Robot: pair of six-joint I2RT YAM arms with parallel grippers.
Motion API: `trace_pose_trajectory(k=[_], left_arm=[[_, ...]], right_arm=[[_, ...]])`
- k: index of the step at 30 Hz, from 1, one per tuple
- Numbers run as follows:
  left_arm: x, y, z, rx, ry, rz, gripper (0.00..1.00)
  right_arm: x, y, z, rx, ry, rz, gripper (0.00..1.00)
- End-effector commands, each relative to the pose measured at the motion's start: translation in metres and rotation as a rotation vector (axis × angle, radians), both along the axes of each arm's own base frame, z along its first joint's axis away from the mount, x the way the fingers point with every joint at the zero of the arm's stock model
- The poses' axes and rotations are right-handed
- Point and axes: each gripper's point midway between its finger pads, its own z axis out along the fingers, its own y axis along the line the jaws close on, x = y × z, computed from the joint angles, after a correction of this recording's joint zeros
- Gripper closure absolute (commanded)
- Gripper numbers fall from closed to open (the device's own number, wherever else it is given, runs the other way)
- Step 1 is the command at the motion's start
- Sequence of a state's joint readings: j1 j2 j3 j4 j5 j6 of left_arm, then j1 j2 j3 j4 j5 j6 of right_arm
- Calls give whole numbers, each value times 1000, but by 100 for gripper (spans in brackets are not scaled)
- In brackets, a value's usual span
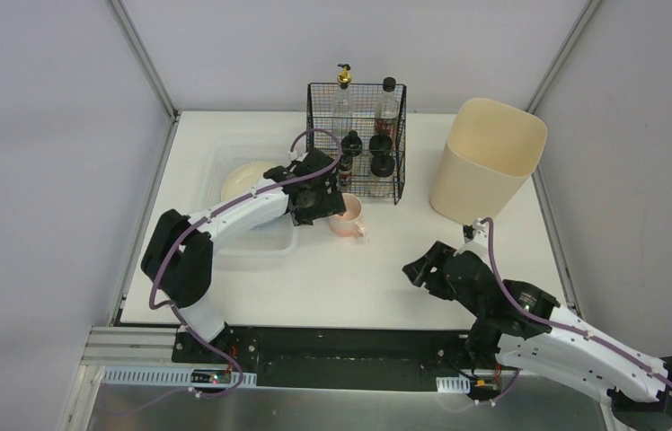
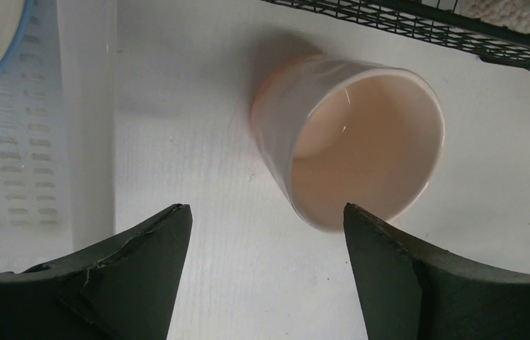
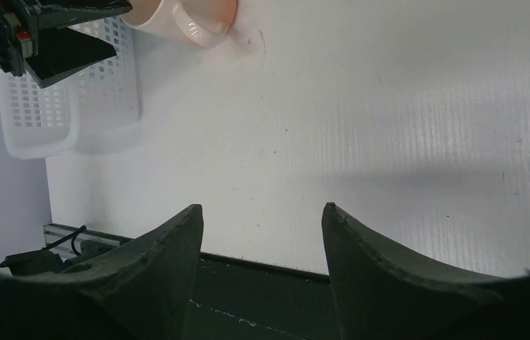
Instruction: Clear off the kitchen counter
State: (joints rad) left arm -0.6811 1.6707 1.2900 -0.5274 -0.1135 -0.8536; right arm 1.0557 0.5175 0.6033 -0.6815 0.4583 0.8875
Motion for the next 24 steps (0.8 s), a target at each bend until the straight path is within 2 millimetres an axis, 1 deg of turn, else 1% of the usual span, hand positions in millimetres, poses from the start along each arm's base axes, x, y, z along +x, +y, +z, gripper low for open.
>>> trace_pose_trajectory(k=[1,9,14,15,20,24], left_arm=[[17,-9,7,-54,-8,38,21],[24,-17,-17,-33,45,35,31],[26,-20,-23,-30,59,28,45],[26,-19,-22,-28,55,24,46],[26,-18,-19,-22,42,12,62],[25,-18,-16,-20,38,-15,79]], right_arm=[[-3,-2,-3,2,13,-6,35],[-4,-1,-8,16,22,-3,35],[-5,-3,-12,19,25,-9,35],[-5,-3,-12,20,24,-10,36],[-4,-5,-13,23,19,-23,35],[-4,-5,-14,14,22,-21,35]])
